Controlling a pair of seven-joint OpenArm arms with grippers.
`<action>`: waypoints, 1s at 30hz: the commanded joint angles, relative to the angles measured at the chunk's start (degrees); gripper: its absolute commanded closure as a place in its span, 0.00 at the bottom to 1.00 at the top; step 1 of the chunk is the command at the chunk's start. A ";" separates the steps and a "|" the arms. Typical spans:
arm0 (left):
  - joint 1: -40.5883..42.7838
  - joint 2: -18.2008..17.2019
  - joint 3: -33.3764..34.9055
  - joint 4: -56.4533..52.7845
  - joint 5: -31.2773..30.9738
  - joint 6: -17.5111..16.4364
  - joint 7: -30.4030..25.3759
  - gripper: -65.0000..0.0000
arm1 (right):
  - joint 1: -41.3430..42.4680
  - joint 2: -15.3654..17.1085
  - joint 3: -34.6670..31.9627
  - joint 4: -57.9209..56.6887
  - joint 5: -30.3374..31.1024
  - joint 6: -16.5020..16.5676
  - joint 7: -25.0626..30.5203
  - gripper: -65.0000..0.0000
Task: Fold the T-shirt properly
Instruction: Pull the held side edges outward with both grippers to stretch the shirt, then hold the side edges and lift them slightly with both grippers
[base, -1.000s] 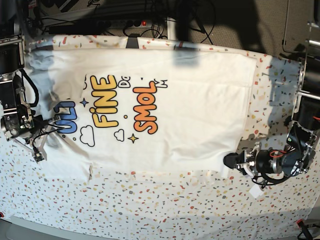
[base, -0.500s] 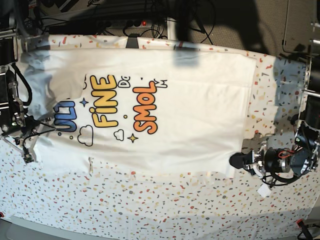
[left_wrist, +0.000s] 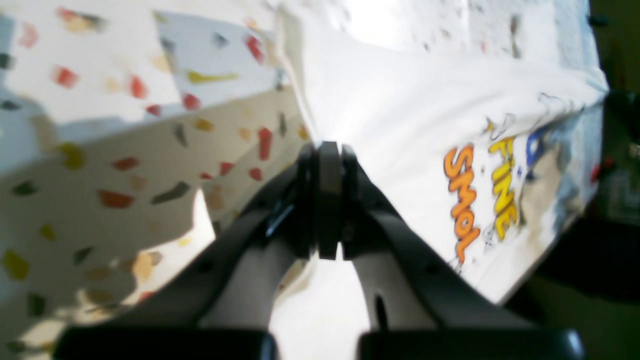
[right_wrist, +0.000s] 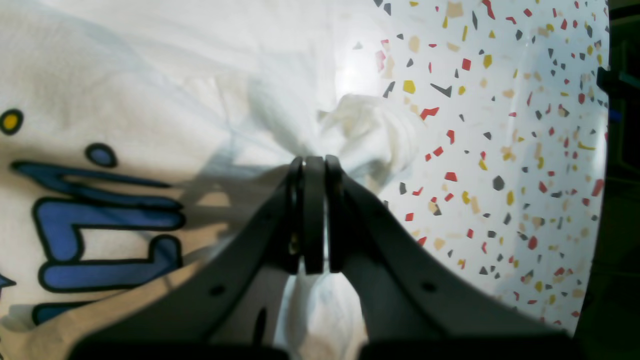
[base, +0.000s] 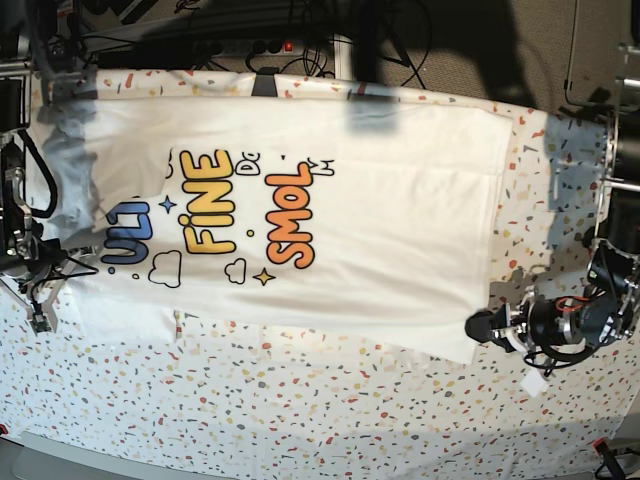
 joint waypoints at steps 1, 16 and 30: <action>-1.03 -0.52 -1.88 2.38 0.76 -0.02 -2.27 1.00 | 1.38 1.46 0.61 1.05 -0.02 -0.28 0.96 1.00; 15.10 -0.52 -4.85 41.03 29.70 21.79 -11.85 1.00 | 1.36 1.42 0.61 1.44 0.24 -0.31 1.36 1.00; 24.85 -0.55 -4.85 46.86 32.00 25.35 -9.44 1.00 | -5.33 -2.05 0.90 7.69 -3.67 -1.97 2.19 1.00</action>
